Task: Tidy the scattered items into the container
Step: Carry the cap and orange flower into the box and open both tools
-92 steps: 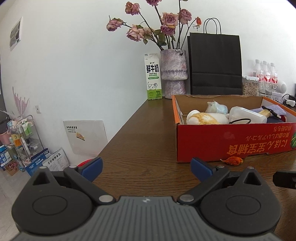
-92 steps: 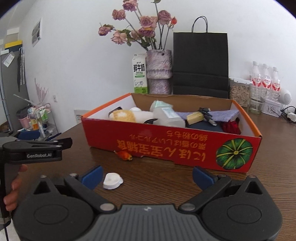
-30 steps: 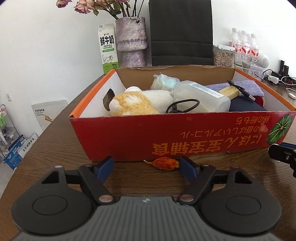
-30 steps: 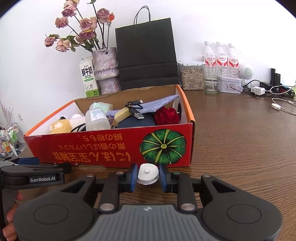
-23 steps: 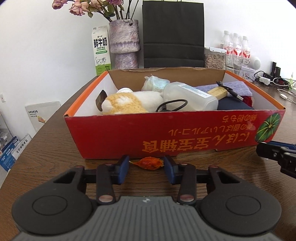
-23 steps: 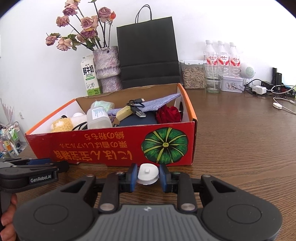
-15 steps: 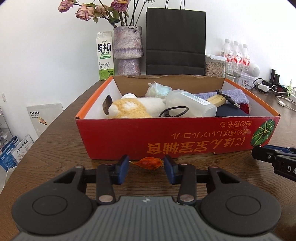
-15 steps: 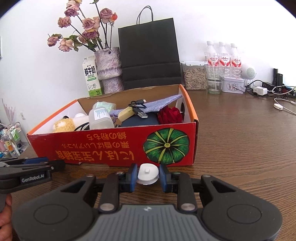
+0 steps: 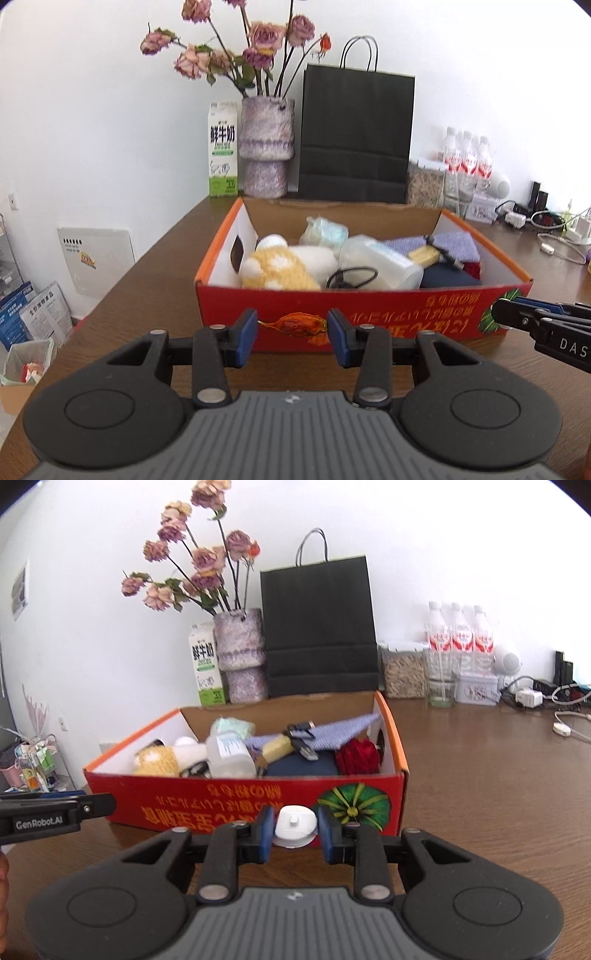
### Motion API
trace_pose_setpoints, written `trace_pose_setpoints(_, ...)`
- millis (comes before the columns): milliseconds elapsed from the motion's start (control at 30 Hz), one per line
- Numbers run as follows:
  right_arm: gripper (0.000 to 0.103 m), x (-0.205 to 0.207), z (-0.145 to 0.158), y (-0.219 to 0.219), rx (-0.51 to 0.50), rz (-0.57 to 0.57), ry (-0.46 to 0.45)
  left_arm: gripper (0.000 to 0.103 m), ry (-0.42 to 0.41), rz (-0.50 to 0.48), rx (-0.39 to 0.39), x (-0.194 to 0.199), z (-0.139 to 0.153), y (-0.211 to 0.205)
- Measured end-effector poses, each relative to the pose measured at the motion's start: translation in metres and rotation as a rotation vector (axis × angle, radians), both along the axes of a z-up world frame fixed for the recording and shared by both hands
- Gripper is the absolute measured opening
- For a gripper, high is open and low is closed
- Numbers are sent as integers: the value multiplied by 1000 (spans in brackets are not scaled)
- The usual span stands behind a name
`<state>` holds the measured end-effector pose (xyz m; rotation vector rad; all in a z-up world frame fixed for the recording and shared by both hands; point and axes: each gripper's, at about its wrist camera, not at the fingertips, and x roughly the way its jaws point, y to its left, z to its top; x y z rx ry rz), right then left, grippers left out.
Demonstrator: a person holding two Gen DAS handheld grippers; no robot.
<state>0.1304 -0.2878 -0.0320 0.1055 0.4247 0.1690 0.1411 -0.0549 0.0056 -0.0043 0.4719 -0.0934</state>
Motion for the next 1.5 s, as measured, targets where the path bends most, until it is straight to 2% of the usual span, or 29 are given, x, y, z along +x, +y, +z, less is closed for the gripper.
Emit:
trace_pose_setpoints(300,25,18,39,10,-22,8,-96,42,-95,-11,-19,15,28,-10)
trace_pose_setpoints(633,25,80,72,13,17,-37,-175,42,-172,29,-52,71,55,-28)
trace_pose_setpoints(733,25,98,64,8,53,-53,-188,43,-195,53,-52,93,49,-35)
trace_pose_setpoints(800,25,104,51,5,47,-42,-157,42,-201,57,-53,103,36,-37)
trace_pose_setpoints(900,24,110,40,7,-1,-80,-115,42,-124,52,4,116,18,-42)
trace_pose_setpoints(967,25,110,38,8,6,-79,-100,42,-106,54,4,116,14,-40)
trace_pose_setpoints(1400,25,104,30,16,-14,-65,-100,42,-122,68,22,108,8,-41)
trace_pose_setpoints(1467,27,103,30,16,-15,-71,-105,45,-134,76,27,106,8,-41)
trace_pose_setpoints(1500,37,102,30,16,-18,-71,-105,51,-142,86,31,105,8,-41)
